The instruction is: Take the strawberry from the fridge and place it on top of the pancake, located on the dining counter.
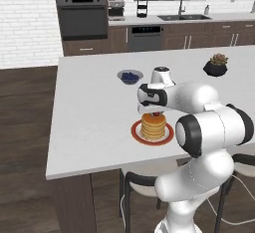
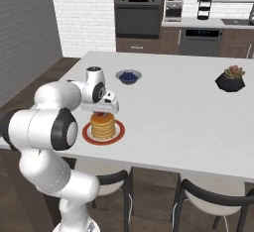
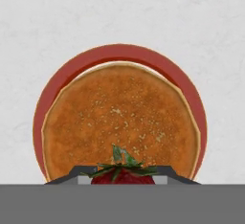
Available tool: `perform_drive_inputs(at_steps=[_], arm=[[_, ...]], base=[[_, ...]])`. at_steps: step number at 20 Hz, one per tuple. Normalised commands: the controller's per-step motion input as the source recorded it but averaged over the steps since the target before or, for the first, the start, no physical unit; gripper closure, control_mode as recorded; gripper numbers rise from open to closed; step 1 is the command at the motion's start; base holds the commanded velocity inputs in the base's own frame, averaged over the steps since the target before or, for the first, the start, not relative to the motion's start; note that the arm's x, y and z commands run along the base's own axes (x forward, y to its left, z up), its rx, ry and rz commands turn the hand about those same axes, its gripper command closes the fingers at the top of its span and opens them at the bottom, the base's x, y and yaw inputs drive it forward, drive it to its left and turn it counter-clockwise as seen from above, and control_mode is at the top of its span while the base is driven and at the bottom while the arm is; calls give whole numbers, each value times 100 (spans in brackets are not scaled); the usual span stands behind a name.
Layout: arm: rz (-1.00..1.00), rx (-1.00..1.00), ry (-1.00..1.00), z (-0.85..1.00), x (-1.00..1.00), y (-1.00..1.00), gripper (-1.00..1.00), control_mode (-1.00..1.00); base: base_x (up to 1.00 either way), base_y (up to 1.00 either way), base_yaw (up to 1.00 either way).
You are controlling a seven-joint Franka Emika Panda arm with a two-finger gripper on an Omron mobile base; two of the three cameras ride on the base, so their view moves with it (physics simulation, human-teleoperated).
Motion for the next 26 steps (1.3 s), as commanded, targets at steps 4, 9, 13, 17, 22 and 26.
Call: perform_drive_inputs(at_steps=[4, 9, 13, 17, 22, 26], arm=[[0, 0, 0, -15, 0, 0, 100, -100], [0, 0, 0, -14, 0, 0, 100, -100], [0, 0, 1, -15, 0, 0, -100, -100], [0, 0, 1, -4, -1, 0, -100, -100], [0, 0, 0, 4, 0, 0, -100, -100], [0, 0, 0, 16, 0, 0, -100, -100]], base=[[0, 0, 0], [0, 0, 0], [0, 0, 0], [0, 0, 0], [0, 0, 0], [0, 0, 0]])
